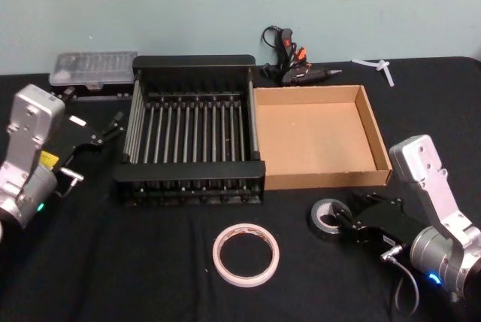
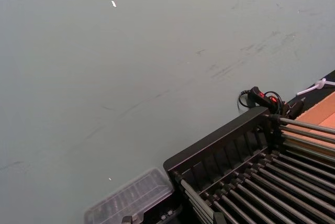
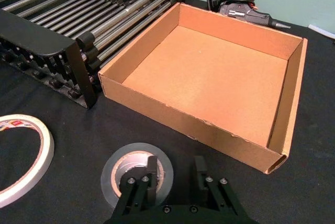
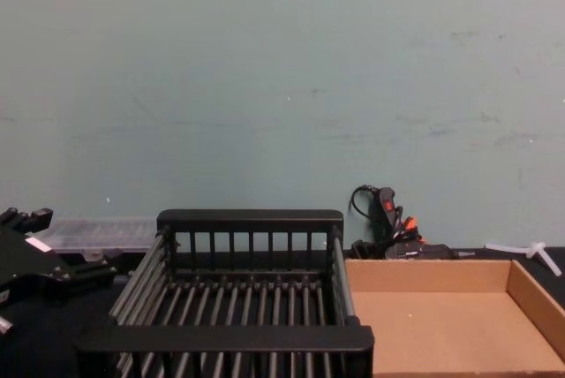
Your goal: Pick up the white tape and place it into the black box , Pick up the silver tape and place it into the brown box.
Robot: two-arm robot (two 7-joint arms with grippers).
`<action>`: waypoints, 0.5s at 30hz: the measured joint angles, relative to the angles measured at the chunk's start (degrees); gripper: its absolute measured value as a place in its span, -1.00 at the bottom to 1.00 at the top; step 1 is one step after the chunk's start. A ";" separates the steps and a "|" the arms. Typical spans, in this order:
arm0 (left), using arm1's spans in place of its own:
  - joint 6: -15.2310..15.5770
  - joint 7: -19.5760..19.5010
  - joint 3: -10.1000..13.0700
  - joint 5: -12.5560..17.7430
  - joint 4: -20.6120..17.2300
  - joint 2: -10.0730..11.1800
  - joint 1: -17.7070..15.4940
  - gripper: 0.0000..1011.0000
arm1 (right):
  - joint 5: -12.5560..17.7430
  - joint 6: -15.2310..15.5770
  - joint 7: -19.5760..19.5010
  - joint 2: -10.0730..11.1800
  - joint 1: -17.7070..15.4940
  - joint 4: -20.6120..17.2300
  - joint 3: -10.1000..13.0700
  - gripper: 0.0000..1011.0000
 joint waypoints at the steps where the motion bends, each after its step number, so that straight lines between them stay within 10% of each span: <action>1: 0.00 0.00 0.00 0.00 0.00 0.00 0.00 0.98 | 0.01 0.00 0.00 0.00 0.00 0.00 0.00 -0.15; 15: 0.00 0.00 0.00 0.00 0.00 0.00 0.00 0.98 | 0.07 -0.04 -0.03 0.00 0.00 0.00 0.01 -0.74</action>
